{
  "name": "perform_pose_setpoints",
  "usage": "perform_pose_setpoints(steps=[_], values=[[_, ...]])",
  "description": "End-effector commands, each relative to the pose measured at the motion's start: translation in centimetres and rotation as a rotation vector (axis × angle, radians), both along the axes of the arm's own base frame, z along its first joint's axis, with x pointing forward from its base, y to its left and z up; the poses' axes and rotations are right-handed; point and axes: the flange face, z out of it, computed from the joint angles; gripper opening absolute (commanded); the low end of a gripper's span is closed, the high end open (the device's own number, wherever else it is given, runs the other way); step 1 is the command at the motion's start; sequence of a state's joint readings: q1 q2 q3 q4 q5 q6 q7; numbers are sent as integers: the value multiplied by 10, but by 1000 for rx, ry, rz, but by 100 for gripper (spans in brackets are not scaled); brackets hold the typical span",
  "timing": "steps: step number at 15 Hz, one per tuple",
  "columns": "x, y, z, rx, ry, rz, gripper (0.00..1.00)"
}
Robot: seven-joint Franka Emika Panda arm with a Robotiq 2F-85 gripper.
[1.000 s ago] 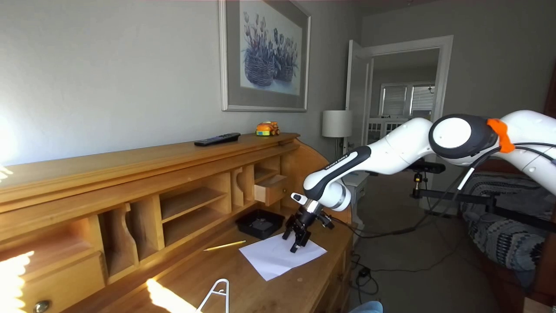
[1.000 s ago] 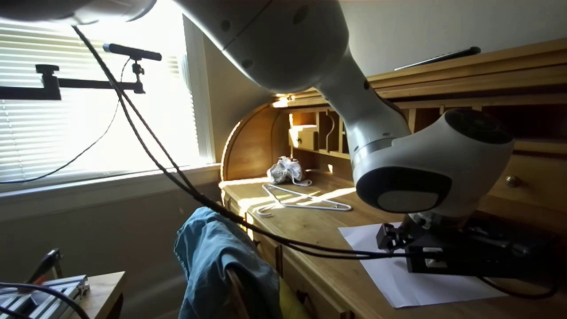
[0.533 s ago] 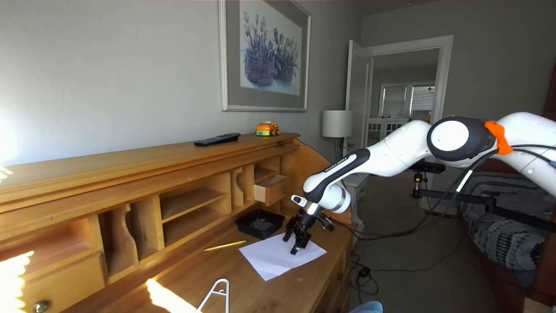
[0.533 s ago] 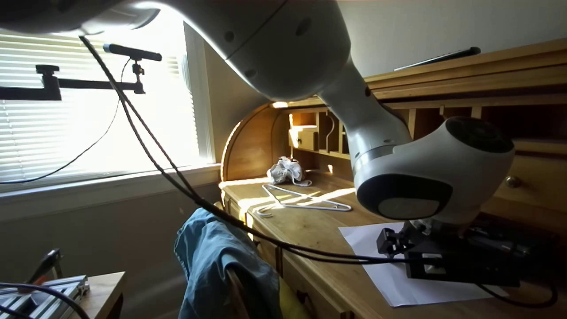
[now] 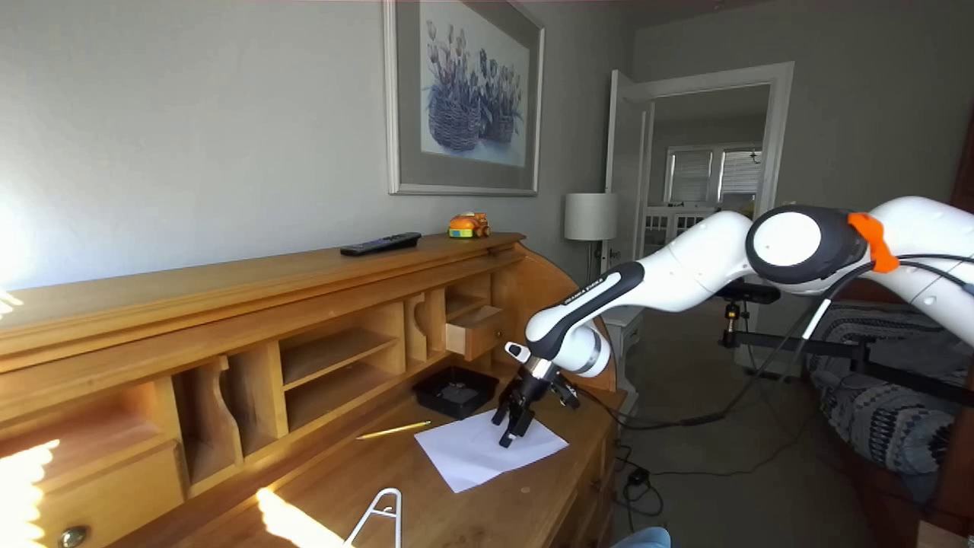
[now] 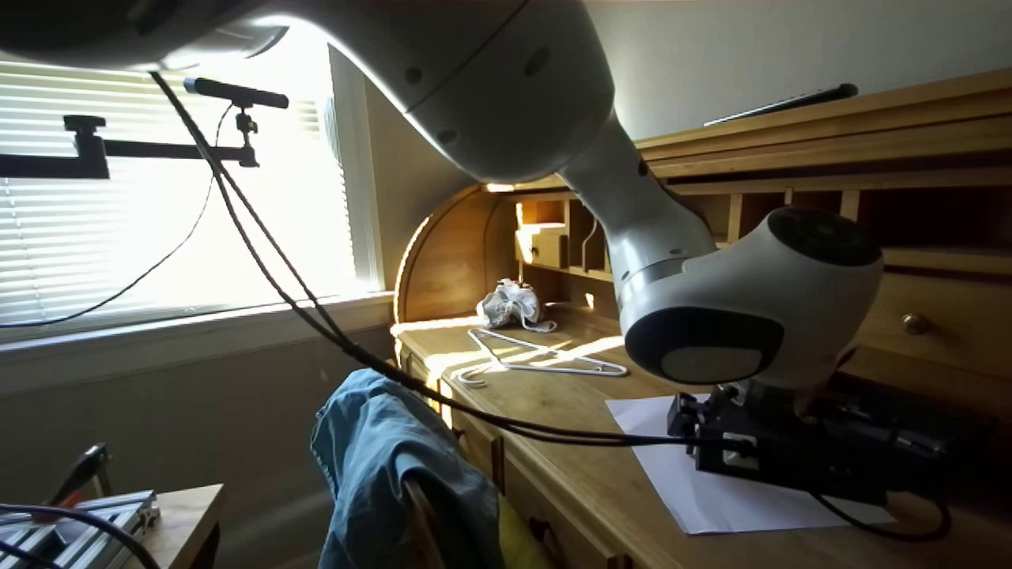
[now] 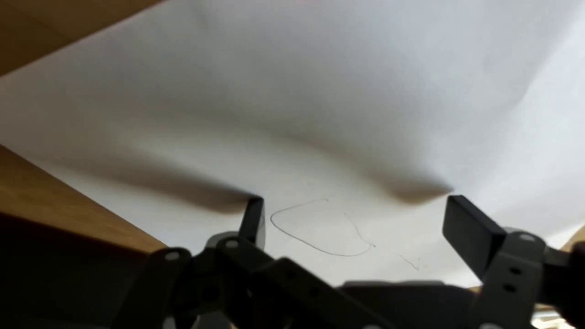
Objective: Move the paper to the left
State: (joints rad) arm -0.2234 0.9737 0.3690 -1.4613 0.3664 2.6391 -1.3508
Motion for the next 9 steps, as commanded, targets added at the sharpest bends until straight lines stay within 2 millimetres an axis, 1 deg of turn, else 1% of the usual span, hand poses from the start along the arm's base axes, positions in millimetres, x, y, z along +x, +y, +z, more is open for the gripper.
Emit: perform_pose_setpoints(steps=[1,6,9], values=[[-8,12,-4,-24,16,-64,100],[-19,26,-3,-54,-7,-99,100],[-36,37,5,-101,-40,-172,100]])
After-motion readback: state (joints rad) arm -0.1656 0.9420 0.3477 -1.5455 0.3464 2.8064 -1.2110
